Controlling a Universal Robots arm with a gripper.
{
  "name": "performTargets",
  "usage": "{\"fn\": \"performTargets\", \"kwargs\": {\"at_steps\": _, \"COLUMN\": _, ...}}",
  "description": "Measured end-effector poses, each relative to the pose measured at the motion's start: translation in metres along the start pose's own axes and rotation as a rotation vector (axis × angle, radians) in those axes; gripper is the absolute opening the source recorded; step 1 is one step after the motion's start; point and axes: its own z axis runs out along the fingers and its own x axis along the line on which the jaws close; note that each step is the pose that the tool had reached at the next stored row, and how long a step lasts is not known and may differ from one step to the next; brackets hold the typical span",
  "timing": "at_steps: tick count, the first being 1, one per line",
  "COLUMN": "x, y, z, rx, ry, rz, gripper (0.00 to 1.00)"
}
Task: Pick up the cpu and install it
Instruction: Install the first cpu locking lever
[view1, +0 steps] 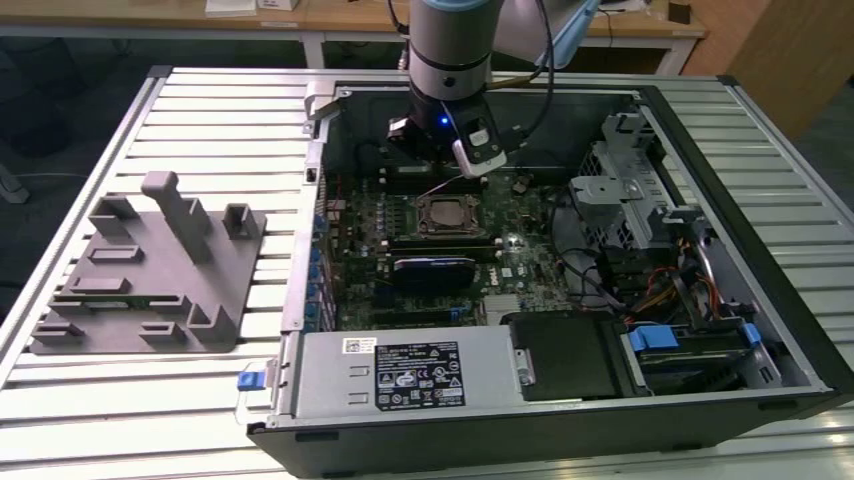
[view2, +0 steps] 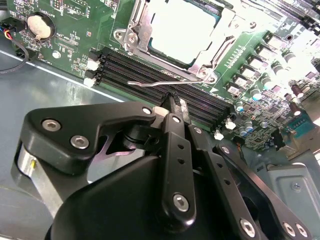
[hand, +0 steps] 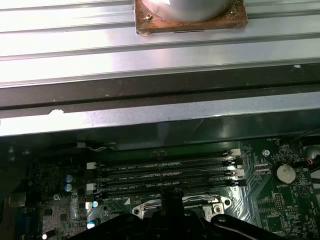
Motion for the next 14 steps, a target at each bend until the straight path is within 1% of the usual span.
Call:
{"fn": "performTargets", "kwargs": {"at_steps": 5, "x": 0.0000, "y": 0.0000, "z": 0.0001, "rx": 0.0002, "ry": 0.0000, "rz": 0.000, "gripper": 0.11}}
{"fn": "performTargets", "kwargs": {"at_steps": 7, "x": 0.0000, "y": -0.0002, "z": 0.0007, "rx": -0.0003, "ry": -0.0010, "rz": 0.000, "gripper": 0.11}}
{"fn": "performTargets", "kwargs": {"at_steps": 14, "x": 0.0000, "y": -0.0012, "z": 0.0046, "rx": -0.0012, "ry": -0.0120, "rz": -0.003, "gripper": 0.11}}
